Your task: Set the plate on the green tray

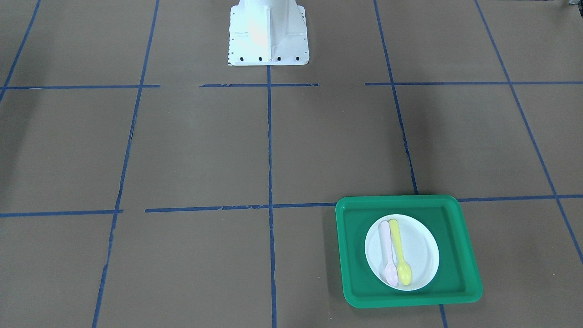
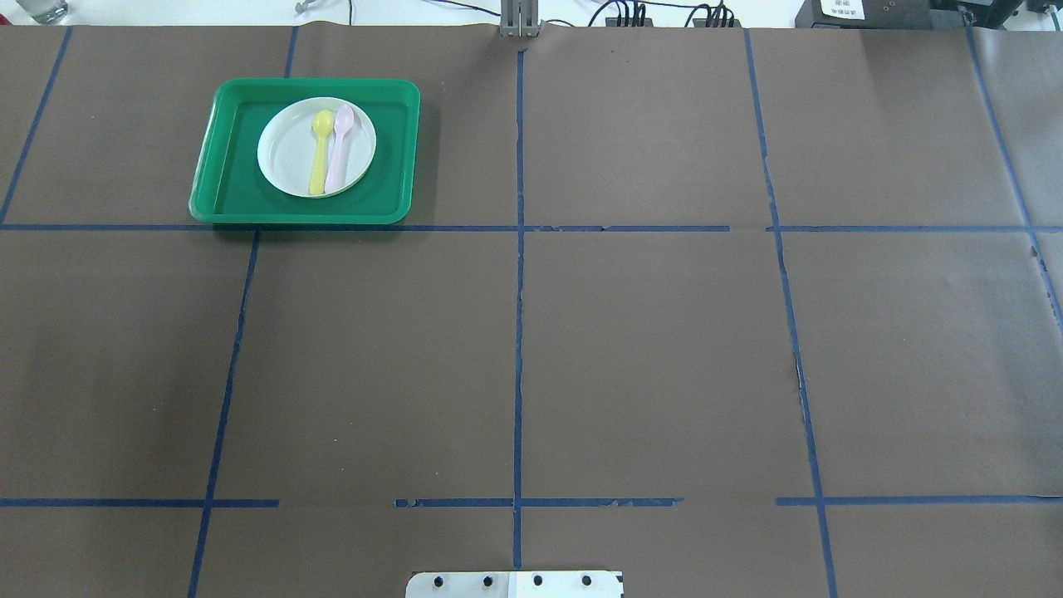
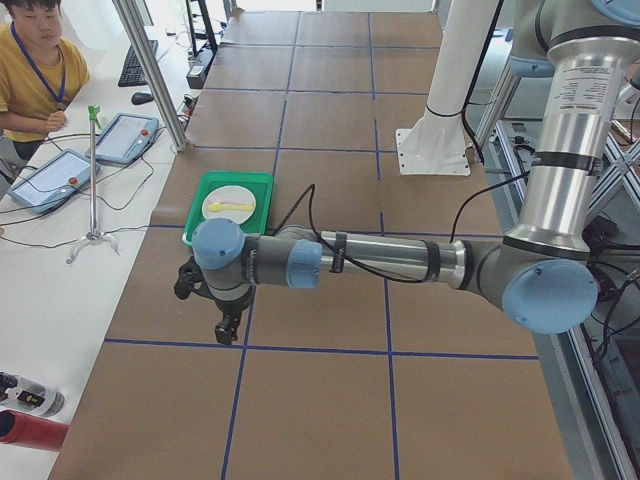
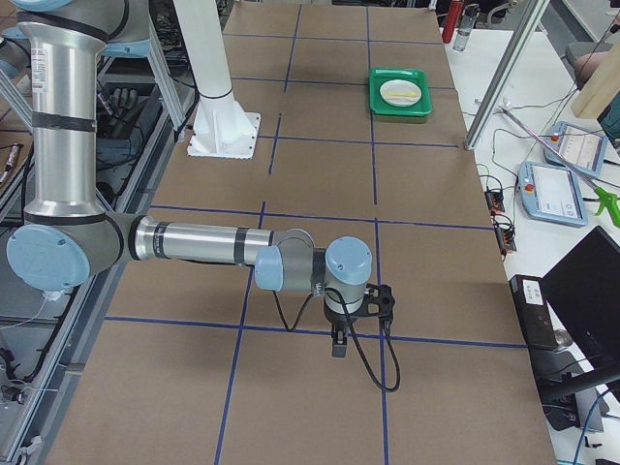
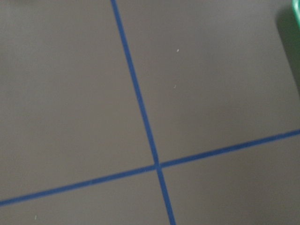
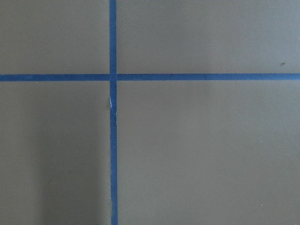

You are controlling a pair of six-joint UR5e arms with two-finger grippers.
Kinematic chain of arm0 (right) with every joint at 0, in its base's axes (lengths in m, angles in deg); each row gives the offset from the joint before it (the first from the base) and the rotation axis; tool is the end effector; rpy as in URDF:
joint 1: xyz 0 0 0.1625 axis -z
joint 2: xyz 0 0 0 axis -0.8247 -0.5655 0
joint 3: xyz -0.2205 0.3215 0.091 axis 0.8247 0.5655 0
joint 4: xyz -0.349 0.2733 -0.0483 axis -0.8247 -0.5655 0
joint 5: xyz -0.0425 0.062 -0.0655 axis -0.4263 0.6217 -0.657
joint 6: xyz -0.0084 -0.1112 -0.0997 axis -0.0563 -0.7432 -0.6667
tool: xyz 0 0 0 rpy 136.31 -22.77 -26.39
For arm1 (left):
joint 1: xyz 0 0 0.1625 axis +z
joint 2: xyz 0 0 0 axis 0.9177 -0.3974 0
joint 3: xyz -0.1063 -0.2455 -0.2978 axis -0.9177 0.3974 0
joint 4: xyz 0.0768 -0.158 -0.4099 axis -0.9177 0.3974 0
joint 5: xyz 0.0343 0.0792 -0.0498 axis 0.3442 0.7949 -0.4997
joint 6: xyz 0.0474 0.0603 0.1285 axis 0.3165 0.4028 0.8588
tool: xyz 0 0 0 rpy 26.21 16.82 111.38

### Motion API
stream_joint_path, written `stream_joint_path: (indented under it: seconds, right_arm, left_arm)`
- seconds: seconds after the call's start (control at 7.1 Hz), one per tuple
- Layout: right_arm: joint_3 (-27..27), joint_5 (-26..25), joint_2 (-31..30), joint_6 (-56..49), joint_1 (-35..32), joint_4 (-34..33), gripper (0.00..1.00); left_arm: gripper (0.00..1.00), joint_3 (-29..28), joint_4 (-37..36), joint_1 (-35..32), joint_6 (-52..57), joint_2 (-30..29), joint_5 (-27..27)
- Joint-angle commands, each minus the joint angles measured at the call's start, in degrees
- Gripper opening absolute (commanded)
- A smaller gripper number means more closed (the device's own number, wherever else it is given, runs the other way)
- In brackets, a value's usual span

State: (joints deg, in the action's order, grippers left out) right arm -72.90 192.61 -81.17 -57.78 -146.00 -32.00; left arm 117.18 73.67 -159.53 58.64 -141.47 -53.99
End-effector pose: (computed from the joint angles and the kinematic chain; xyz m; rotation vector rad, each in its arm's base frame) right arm 0.0401 -0.4962 0.6872 0.0058 -0.7058 0.0304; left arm -0.0531 -0.5499 0.6295 0.1399 0.8010 0.1573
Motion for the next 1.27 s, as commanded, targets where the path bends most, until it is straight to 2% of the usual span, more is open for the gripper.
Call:
stream_joint_path:
  seconds: [0.0, 0.28, 0.7, 1.13]
  right_arm:
    - [0.0, 0.0, 0.0, 0.0, 0.0, 0.0, 1.0]
    - [0.0, 0.0, 0.0, 0.0, 0.0, 0.0, 1.0]
    - [0.0, 0.0, 0.0, 0.0, 0.0, 0.0, 1.0]
    - [0.0, 0.0, 0.0, 0.0, 0.0, 0.0, 1.0]
  left_arm:
    - [1.0, 6.3, -2.4, -1.0, 1.1, 5.9, 0.2]
    - [1.0, 4.3, -2.4, -0.5, 0.4, 3.9, 1.8]
    - [1.0, 5.3, -2.0, 1.3, -2.2, 3.0, 1.4]
    - [1.0, 8.9, -1.9, 1.2, -2.2, 6.6, 1.3]
